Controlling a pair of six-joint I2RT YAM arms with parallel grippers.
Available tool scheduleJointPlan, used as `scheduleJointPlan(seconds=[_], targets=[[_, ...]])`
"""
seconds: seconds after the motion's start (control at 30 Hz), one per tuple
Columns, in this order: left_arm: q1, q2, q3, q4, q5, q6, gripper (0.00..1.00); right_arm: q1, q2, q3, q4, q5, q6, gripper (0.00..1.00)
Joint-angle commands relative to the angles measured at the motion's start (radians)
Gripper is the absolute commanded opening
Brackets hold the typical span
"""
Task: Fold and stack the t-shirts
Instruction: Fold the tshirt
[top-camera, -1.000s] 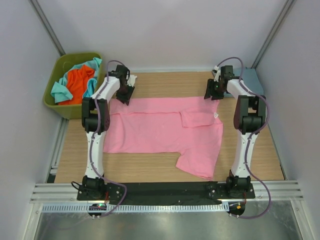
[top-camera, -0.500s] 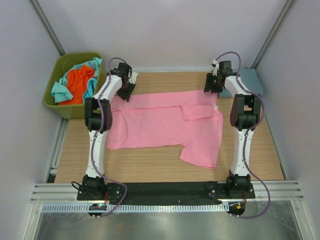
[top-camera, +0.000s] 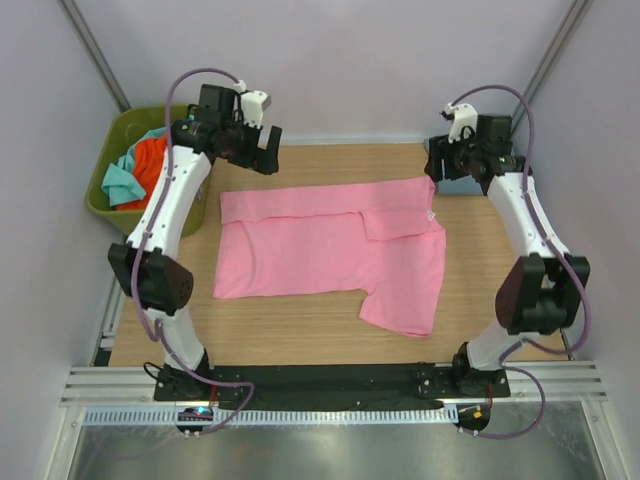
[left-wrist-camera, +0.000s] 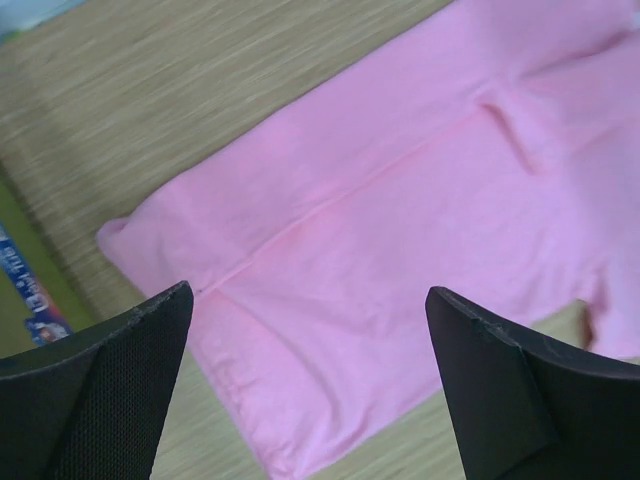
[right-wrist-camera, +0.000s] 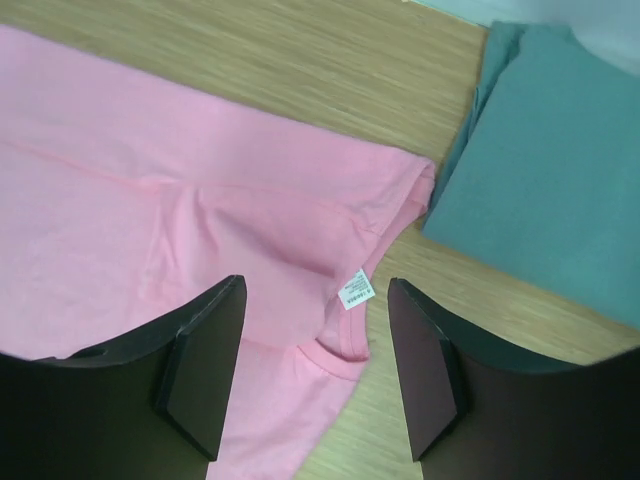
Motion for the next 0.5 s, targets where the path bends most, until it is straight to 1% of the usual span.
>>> scheduleJointPlan(seconds=[0.0,0.03,0.07,0.1,0.13,0.17,0.2,0.27,0.3,0.33,0.37,0.4,0.43,0.47], targets=[[0.007,-0.024,-0.068,-0.082,0.256,-0.068,1.0,0.01,-0.133,-0.174,-0.054,-0.138,-0.235,0.65],[0.008,-0.036,-0.094,-0.087,0.289,-0.055,1.0,0.016,-0.164,-0.208,-0.12,-0.162,-0.288,0.64],[0.014,-0.067,-0.153,-0.089,0.333,-0.04,1.0,0.022,-0.202,-0.249,-0.143,-0.179,-0.406,0.63],[0.039,-0.081,-0.189,-0.087,0.378,-0.048,1.0,0.06,-0.234,-0.336,-0.168,-0.175,-0.466,0.61],[0.052,-0.094,-0.233,-0.055,0.451,-0.104,0.99,0.077,-0.318,-0.389,-0.188,-0.161,-0.532,0.6],[0.065,-0.104,-0.308,-0.05,0.482,-0.114,1.0,0.097,-0.364,-0.446,-0.188,-0.15,-0.58,0.59],[0.074,-0.114,-0.342,-0.047,0.498,-0.115,1.0,0.108,-0.41,-0.56,-0.177,-0.138,-0.681,0.6],[0.076,-0.116,-0.405,-0.046,0.44,-0.1,0.98,0.128,-0.554,-0.668,-0.132,-0.127,-0.752,0.61],[0.074,-0.118,-0.422,-0.032,0.405,-0.094,0.94,0.152,-0.602,-0.751,-0.116,-0.129,-0.805,0.61],[0.074,-0.119,-0.439,-0.024,0.371,-0.086,0.89,0.163,-0.639,-0.782,-0.119,-0.132,-0.832,0.62],[0.074,-0.125,-0.463,-0.014,0.269,-0.086,0.89,0.179,-0.702,-0.806,-0.133,-0.136,-0.858,0.62],[0.073,-0.127,-0.476,0.002,0.225,-0.051,0.88,0.206,-0.724,-0.836,-0.152,-0.147,-0.905,0.61],[0.072,-0.124,-0.481,0.002,0.182,-0.039,0.84,0.22,-0.745,-0.843,-0.233,-0.158,-0.945,0.61],[0.072,-0.119,-0.494,0.0,0.094,-0.031,0.83,0.229,-0.782,-0.848,-0.286,-0.17,-0.985,0.6]])
